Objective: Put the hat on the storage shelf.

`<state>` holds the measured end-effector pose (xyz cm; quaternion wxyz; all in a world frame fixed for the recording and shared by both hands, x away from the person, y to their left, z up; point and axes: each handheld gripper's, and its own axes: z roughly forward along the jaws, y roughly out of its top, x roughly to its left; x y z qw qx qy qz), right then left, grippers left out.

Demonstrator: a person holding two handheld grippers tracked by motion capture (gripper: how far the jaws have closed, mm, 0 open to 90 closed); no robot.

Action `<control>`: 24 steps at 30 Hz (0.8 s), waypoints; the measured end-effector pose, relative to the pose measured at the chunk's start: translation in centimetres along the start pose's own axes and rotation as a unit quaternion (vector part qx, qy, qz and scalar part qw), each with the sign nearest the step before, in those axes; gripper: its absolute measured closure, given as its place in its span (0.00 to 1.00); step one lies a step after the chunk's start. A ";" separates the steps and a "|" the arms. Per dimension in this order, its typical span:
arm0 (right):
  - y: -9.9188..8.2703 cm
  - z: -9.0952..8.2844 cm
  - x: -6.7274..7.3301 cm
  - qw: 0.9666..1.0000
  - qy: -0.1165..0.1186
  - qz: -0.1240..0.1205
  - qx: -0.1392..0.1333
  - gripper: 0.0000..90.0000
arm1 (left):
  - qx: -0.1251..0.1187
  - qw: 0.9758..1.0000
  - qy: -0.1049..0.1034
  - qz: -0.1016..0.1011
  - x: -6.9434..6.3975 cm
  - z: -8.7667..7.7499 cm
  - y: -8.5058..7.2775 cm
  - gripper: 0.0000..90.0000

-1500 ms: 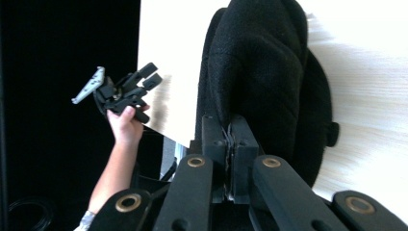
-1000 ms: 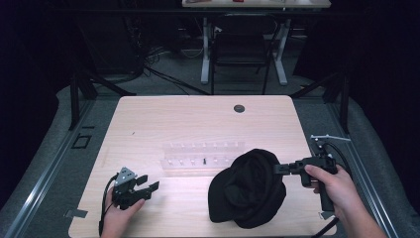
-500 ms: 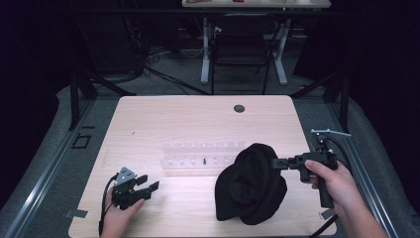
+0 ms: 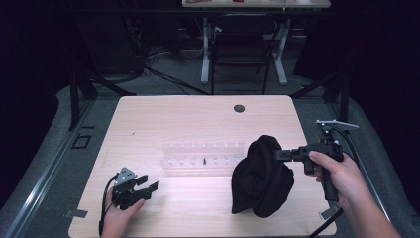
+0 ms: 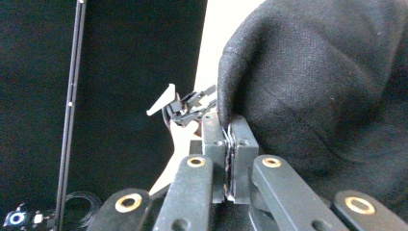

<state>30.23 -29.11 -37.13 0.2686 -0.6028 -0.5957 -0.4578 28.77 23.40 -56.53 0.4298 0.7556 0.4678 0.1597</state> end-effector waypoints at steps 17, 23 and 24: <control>1.4 0.0 2.5 0.999 0.035 -0.022 -0.016 0.98 | -0.003 1.000 0.000 -0.001 0.1 -0.2 0.1 0.49; 1.8 0.5 3.9 0.998 0.041 -0.037 -0.019 0.98 | -0.002 1.000 -0.001 -0.001 0.2 -0.3 0.1 0.49; 1.9 0.6 4.1 0.998 0.041 -0.039 -0.018 0.98 | -0.002 1.000 -0.001 -0.001 0.2 -0.3 0.1 0.49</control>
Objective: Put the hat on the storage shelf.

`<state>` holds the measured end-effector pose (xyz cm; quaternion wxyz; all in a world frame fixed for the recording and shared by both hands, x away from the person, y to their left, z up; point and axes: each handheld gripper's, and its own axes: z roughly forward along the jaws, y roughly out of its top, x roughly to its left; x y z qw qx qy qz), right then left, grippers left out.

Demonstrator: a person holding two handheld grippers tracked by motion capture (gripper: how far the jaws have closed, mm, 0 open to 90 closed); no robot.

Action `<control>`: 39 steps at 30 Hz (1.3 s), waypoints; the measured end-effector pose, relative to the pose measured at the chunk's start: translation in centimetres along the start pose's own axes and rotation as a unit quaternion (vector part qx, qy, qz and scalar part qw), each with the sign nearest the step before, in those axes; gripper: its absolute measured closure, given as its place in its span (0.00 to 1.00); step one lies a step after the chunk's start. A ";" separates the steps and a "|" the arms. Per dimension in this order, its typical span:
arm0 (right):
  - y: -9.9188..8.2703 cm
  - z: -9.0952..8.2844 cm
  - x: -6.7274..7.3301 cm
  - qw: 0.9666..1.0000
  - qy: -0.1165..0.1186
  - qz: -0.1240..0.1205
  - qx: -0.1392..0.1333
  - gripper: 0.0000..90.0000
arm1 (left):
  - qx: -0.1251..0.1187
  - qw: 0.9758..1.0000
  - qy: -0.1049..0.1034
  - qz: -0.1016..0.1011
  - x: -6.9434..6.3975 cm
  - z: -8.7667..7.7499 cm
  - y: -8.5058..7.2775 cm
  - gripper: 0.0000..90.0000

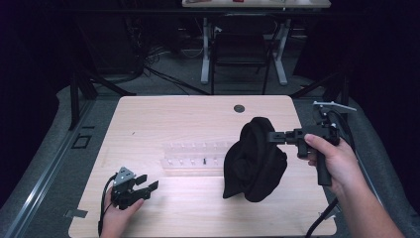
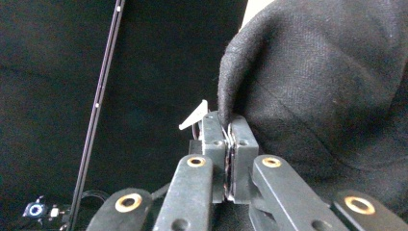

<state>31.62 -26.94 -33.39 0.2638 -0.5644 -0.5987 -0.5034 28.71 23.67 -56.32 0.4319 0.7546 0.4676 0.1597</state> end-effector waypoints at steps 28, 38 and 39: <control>3.2 3.3 2.1 0.999 -0.010 -0.029 -0.018 0.98 | -0.003 1.000 -0.002 -0.001 0.0 0.2 0.0 0.49; 4.2 5.2 2.5 0.999 -0.003 -0.027 -0.018 0.98 | -0.003 1.000 -0.005 -0.001 0.0 0.2 0.0 0.49; 4.2 5.2 2.5 0.999 -0.003 -0.027 -0.018 0.98 | -0.003 1.000 -0.005 -0.001 0.0 0.2 0.0 0.49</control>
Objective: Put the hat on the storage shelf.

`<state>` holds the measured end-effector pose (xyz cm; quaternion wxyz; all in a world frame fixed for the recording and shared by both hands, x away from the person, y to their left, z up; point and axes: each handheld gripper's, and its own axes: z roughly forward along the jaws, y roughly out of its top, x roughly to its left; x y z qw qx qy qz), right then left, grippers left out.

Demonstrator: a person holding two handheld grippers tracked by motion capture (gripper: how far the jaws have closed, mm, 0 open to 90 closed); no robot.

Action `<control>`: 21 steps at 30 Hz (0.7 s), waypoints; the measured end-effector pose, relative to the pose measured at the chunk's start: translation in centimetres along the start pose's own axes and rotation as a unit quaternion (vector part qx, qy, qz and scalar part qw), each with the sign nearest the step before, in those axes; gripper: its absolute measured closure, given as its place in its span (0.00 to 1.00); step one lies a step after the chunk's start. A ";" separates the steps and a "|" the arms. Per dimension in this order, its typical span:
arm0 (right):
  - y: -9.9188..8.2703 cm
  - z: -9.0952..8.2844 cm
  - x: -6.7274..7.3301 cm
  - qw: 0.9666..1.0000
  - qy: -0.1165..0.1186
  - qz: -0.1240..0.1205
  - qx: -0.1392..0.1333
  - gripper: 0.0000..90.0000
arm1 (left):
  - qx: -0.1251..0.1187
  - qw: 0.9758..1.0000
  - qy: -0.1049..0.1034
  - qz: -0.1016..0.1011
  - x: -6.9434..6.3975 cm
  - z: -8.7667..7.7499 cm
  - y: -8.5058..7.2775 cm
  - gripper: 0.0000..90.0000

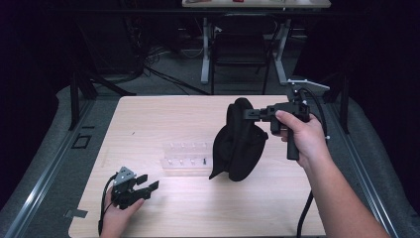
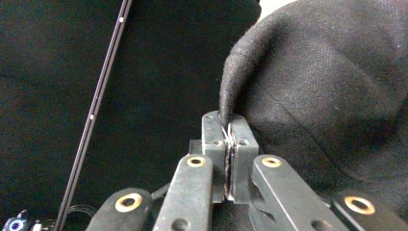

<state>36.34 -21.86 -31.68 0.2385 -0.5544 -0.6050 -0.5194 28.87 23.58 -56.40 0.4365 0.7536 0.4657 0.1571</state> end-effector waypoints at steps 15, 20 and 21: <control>1.9 1.9 0.9 1.000 -0.010 -0.013 -0.004 0.98 | 0.001 1.000 -0.002 0.001 0.1 0.0 0.0 0.49; 2.6 2.7 0.7 0.999 -0.026 -0.021 -0.006 0.98 | 0.002 1.000 -0.003 0.001 0.2 0.0 0.0 0.49; 2.8 2.8 0.6 0.999 -0.028 -0.022 -0.005 0.98 | 0.002 1.000 -0.003 0.001 0.2 0.0 0.0 0.49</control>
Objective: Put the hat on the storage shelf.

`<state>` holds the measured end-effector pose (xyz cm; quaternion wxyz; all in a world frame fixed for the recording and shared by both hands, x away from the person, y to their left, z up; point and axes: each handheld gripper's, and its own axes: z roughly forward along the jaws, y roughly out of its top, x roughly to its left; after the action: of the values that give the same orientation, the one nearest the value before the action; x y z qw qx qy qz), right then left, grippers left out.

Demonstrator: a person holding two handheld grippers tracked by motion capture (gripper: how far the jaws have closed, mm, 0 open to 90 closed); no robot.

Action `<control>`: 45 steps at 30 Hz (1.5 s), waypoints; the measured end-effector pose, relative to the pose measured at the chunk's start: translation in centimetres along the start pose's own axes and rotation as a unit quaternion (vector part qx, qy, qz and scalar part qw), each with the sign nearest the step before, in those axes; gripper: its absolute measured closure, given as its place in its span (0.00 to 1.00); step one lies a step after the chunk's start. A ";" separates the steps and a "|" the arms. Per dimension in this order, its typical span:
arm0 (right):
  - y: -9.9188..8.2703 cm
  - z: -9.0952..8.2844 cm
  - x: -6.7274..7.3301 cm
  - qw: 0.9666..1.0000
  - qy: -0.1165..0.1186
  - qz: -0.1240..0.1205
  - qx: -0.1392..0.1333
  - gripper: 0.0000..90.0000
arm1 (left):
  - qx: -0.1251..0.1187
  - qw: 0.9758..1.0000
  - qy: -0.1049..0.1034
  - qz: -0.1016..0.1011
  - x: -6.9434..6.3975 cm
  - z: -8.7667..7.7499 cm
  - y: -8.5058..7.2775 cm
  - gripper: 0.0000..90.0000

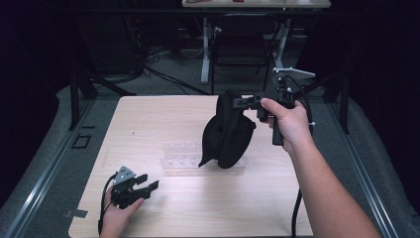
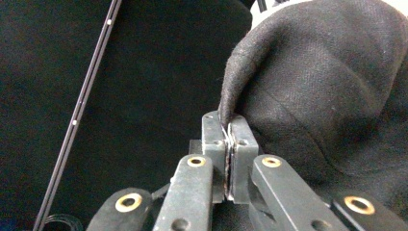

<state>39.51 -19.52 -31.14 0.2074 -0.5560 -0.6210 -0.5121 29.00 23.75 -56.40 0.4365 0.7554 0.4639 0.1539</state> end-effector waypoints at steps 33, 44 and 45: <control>0.0 2.6 -1.6 0.999 0.033 0.015 -0.008 0.98 | -0.009 0.999 -0.017 0.026 -2.1 0.5 0.6 0.51; -0.3 3.0 -1.6 0.999 0.037 0.026 -0.012 0.98 | -0.043 0.997 -0.036 0.053 -4.2 0.1 2.6 0.55; -0.3 3.1 -1.5 0.999 0.037 0.026 -0.013 0.98 | -0.046 0.997 -0.039 0.053 -4.4 0.0 3.0 0.55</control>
<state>40.68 -17.56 -33.72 0.2366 -0.5551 -0.5916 -0.5347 28.41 19.52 -53.29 0.4795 0.7635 0.3983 0.1688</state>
